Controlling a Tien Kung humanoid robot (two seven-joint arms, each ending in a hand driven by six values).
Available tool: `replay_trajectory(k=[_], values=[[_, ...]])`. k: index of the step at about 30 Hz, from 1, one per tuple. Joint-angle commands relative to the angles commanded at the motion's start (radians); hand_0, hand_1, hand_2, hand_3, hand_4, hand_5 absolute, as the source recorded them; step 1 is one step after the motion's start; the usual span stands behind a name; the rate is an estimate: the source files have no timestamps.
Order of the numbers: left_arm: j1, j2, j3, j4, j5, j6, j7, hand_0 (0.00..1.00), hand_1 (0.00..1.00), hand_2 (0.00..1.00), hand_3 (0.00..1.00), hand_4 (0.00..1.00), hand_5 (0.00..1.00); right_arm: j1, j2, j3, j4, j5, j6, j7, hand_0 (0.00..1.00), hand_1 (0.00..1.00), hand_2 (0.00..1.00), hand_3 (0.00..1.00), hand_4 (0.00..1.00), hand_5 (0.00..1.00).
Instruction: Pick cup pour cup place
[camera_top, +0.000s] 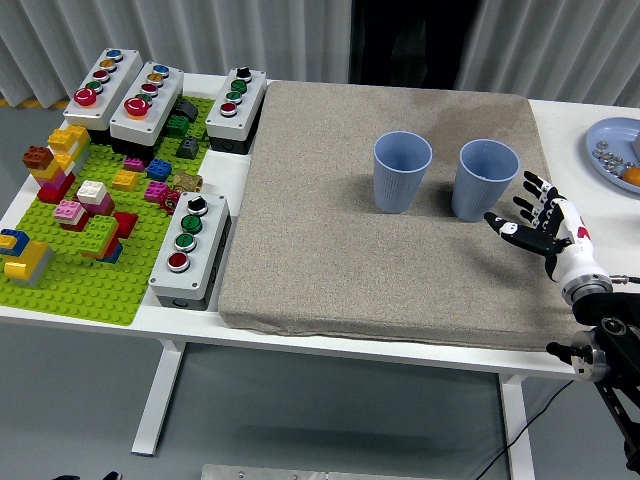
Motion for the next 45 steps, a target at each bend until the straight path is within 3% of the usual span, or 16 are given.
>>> replay_trajectory(k=[45], values=[[-0.004, 0.002, 0.009, 0.000, 0.003, -0.001, 0.000, 0.764, 0.777, 0.829, 0.719, 0.508, 0.998, 0.098, 0.006, -0.064, -0.084, 0.013, 0.016, -0.009, 0.938, 0.855, 0.948, 0.913, 0.862, 0.261]])
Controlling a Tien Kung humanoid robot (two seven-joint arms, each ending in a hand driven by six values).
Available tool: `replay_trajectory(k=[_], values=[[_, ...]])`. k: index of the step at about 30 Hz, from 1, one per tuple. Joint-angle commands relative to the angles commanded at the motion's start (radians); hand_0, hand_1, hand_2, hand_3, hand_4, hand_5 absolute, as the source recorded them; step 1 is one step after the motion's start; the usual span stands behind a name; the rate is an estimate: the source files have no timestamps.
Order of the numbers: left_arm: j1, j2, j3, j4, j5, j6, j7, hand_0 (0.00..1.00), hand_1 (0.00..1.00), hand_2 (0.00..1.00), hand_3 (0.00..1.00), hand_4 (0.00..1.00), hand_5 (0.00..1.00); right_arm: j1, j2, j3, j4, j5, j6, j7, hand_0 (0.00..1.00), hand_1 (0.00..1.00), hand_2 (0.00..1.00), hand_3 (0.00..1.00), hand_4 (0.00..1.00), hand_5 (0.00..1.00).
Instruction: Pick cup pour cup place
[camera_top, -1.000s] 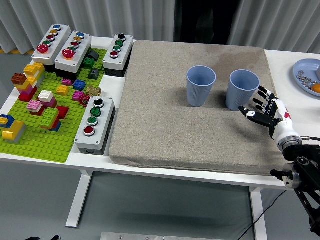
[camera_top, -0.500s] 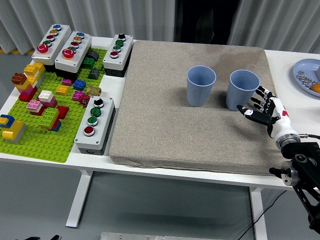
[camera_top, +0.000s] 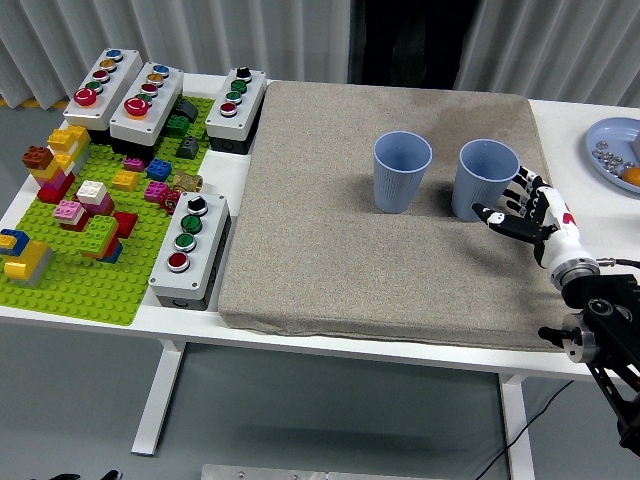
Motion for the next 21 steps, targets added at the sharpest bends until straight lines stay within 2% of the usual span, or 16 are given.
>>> replay_trajectory(k=[14, 21], values=[[-0.012, -0.001, 0.010, 0.000, -0.010, 0.001, -0.003, 0.764, 0.777, 0.828, 0.719, 0.507, 0.998, 0.029, 0.006, 0.006, -0.025, 0.001, 0.004, -0.001, 0.939, 0.855, 0.947, 0.913, 0.863, 0.269], [-0.019, -0.001, 0.010, 0.000, -0.005, -0.001, -0.002, 0.764, 0.777, 0.829, 0.719, 0.508, 0.998, 0.051, 0.024, 0.002, -0.041, 0.003, 0.003, -0.002, 0.938, 0.855, 0.947, 0.913, 0.862, 0.271]])
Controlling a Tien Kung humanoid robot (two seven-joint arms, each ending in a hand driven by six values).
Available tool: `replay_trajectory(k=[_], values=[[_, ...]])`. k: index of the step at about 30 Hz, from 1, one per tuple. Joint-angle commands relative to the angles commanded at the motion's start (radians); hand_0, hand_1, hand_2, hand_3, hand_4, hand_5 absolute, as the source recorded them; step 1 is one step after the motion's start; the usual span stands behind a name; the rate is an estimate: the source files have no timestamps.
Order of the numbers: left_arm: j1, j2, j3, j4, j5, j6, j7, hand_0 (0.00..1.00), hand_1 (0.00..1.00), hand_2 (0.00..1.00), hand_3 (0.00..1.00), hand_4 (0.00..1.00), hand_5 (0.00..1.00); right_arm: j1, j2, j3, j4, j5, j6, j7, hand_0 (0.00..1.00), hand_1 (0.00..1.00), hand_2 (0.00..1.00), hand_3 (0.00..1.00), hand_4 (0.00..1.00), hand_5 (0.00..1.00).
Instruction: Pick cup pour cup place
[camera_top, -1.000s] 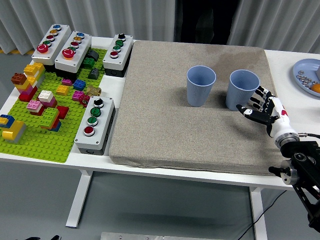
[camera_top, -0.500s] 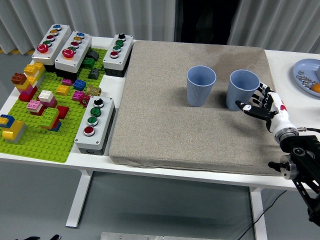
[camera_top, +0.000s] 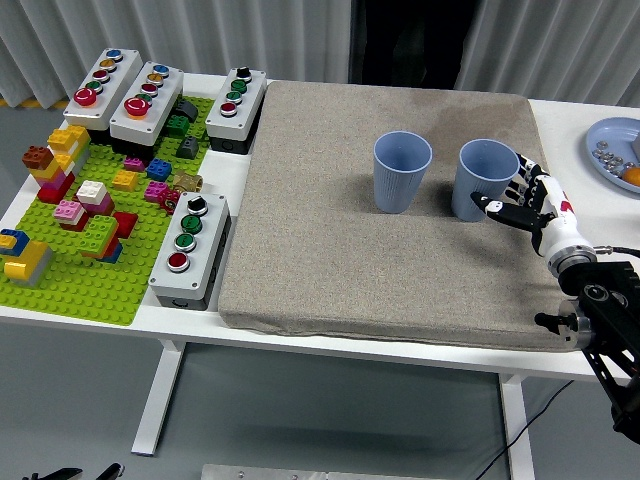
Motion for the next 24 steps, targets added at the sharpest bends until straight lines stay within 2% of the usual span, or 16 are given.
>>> replay_trajectory(k=[24], values=[[-0.006, 0.000, 0.002, 0.000, 0.000, -0.001, 0.002, 0.764, 0.778, 0.830, 0.718, 0.508, 0.998, 0.018, 0.023, -0.011, -0.032, 0.005, 0.001, -0.002, 0.939, 0.855, 0.947, 0.913, 0.864, 0.275]])
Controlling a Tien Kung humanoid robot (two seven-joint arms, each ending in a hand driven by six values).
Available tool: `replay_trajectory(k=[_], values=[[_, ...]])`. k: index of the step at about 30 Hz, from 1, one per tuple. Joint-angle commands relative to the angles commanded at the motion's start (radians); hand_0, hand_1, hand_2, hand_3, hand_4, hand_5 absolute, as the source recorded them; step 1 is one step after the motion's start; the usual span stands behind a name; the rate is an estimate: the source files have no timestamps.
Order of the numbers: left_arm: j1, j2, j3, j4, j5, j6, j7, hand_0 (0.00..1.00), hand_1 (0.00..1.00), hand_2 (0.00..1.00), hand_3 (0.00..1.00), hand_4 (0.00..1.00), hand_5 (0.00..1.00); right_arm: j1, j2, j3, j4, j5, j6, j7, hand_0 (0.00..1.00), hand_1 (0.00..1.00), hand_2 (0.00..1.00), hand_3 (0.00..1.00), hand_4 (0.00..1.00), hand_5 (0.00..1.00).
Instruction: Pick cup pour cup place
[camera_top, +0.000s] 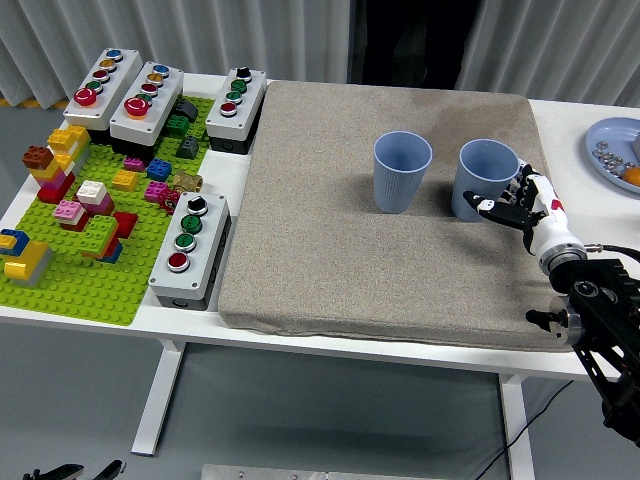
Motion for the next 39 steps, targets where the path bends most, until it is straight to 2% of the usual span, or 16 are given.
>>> replay_trajectory(k=[20, 21, 26, 27, 32, 33, 38, 39], values=[[0.002, 0.001, -0.001, 0.000, 0.004, 0.000, 0.002, 0.765, 0.778, 0.830, 0.717, 0.507, 0.998, 0.024, 0.025, -0.017, -0.035, 0.004, 0.003, -0.004, 0.939, 0.854, 0.947, 0.910, 0.861, 0.276], [0.003, 0.001, 0.000, 0.000, 0.003, -0.001, 0.002, 0.765, 0.778, 0.830, 0.717, 0.507, 0.998, 0.024, 0.026, -0.018, -0.036, 0.007, 0.003, -0.004, 0.935, 0.840, 0.919, 0.889, 0.864, 0.266], [0.004, 0.002, 0.000, 0.000, 0.003, 0.000, 0.002, 0.765, 0.778, 0.830, 0.717, 0.507, 0.998, 0.025, 0.026, -0.023, -0.035, 0.031, -0.017, 0.014, 0.935, 0.840, 0.919, 0.889, 0.864, 0.266], [0.004, 0.002, 0.000, 0.000, 0.003, 0.000, 0.002, 0.765, 0.778, 0.830, 0.717, 0.507, 0.998, 0.025, 0.026, -0.024, -0.035, 0.035, -0.020, 0.016, 0.866, 0.749, 0.731, 0.768, 0.716, 0.090], [0.004, 0.002, 0.002, 0.000, 0.000, 0.000, 0.002, 0.765, 0.778, 0.830, 0.717, 0.507, 0.998, 0.024, 0.027, -0.028, -0.032, 0.052, -0.035, 0.028, 0.866, 0.749, 0.731, 0.768, 0.716, 0.090], [0.004, 0.002, 0.002, 0.000, 0.001, 0.000, 0.002, 0.765, 0.777, 0.829, 0.717, 0.506, 0.998, 0.024, 0.027, -0.030, -0.030, 0.051, -0.037, 0.029, 0.835, 0.705, 0.636, 0.702, 0.695, 0.075], [0.005, 0.003, 0.003, 0.000, -0.001, 0.000, 0.002, 0.765, 0.777, 0.829, 0.717, 0.506, 0.998, 0.022, 0.028, -0.031, -0.026, 0.056, -0.039, 0.032, 0.835, 0.705, 0.636, 0.702, 0.695, 0.075], [0.004, 0.003, 0.004, 0.000, -0.002, 0.000, 0.001, 0.765, 0.778, 0.829, 0.717, 0.505, 0.998, 0.022, 0.028, -0.032, -0.025, 0.058, -0.039, 0.034, 0.792, 0.666, 0.578, 0.651, 0.649, 0.039]])
